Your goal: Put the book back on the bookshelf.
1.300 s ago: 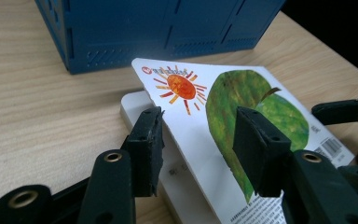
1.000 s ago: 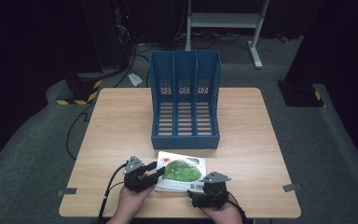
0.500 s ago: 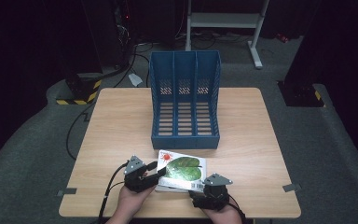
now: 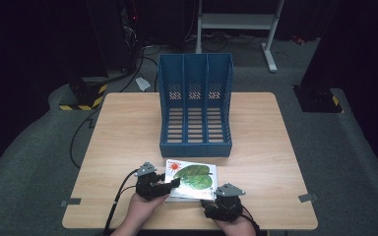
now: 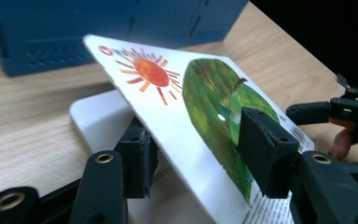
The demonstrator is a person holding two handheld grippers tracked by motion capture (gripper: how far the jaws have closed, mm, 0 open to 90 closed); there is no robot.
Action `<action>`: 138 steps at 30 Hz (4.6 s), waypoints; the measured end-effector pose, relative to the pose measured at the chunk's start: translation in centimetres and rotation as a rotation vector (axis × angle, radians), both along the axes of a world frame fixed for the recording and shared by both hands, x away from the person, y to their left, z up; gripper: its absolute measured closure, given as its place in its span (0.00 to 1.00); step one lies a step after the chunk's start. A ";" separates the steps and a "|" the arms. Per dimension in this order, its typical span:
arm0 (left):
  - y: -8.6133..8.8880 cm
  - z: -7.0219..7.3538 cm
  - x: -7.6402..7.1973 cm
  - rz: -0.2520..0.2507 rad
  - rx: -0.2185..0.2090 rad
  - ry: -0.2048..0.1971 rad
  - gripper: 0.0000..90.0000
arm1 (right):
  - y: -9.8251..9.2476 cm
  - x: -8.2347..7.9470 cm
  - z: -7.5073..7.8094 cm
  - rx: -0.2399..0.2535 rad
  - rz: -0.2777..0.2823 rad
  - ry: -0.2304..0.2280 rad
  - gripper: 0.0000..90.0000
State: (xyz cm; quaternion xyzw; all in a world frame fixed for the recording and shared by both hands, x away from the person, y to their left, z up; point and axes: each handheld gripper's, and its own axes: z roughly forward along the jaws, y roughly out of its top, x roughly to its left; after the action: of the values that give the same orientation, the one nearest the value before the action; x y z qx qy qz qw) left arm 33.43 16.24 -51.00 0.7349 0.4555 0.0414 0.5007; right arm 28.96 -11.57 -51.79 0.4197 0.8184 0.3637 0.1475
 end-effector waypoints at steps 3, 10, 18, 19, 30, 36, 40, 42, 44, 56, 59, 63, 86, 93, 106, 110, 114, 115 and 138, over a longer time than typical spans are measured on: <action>0.1 0.0 0.2 -0.011 0.002 0.000 0.53 | -0.5 -0.2 0.2 0.007 0.011 0.016 0.33; 0.1 -0.3 0.2 -0.036 0.045 -0.036 0.56 | -1.6 -0.9 1.5 0.057 0.026 -0.024 0.39; 0.2 -0.4 -0.1 -0.060 0.095 -0.106 0.65 | -1.7 1.9 2.8 0.074 -0.013 -0.045 0.44; 0.2 -0.3 -0.2 -0.062 0.099 -0.120 0.66 | -1.7 2.4 2.8 0.073 -0.015 -0.043 0.44; 0.3 0.0 -0.8 -0.089 0.106 -0.196 0.71 | -2.6 4.0 1.4 0.140 -0.034 -0.014 0.41; 0.2 0.4 -1.4 -0.093 0.115 -0.240 0.71 | -2.9 3.8 1.0 0.150 -0.051 0.022 0.38; 0.2 0.6 -1.6 -0.097 0.119 -0.265 0.71 | -2.9 3.8 0.7 0.155 -0.049 0.034 0.38; 0.1 0.6 -1.7 -0.097 0.121 -0.271 0.71 | -2.8 3.9 0.6 0.153 -0.047 0.041 0.38; 0.1 0.7 -1.7 -0.100 0.134 -0.282 0.71 | -2.8 4.0 0.5 0.153 -0.047 0.039 0.38; -0.2 1.2 -2.7 -0.124 0.171 -0.395 0.71 | -2.9 4.4 0.6 0.191 -0.041 0.051 0.37; -0.3 1.1 -2.8 -0.132 0.188 -0.414 0.71 | -2.9 4.8 0.6 0.226 -0.039 0.061 0.36; -0.3 1.2 -2.9 -0.135 0.187 -0.430 0.71 | -2.8 5.4 0.2 0.264 -0.021 0.099 0.31; -0.3 1.2 -3.6 -0.156 0.206 -0.496 0.72 | -2.4 6.5 -0.5 0.366 0.018 0.225 0.26; 0.0 1.2 -3.9 -0.130 0.168 -0.405 0.74 | -2.9 5.8 0.2 0.366 0.014 0.146 0.38; 0.3 0.9 -3.5 -0.089 0.168 -0.359 0.71 | -3.3 4.9 1.3 0.360 0.003 0.032 0.51; 0.2 0.8 -3.4 -0.079 0.170 -0.359 0.71 | -3.4 4.7 1.6 0.351 0.003 0.002 0.54; 0.0 0.7 -3.3 -0.079 0.186 -0.359 0.72 | -3.7 4.4 2.0 0.345 0.002 -0.038 0.57; 0.0 0.7 -3.4 -0.081 0.193 -0.360 0.72 | -3.7 4.3 2.1 0.345 0.001 -0.047 0.58; -1.8 0.1 -3.5 -0.095 0.287 -0.406 0.75 | -4.8 3.0 3.4 0.314 -0.002 -0.161 0.55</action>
State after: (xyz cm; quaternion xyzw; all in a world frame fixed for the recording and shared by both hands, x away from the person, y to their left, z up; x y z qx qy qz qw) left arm 29.93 14.43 -50.92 0.7957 0.3000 0.2287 0.4739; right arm 32.01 -16.42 -48.42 0.4080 0.7367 0.5193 0.1456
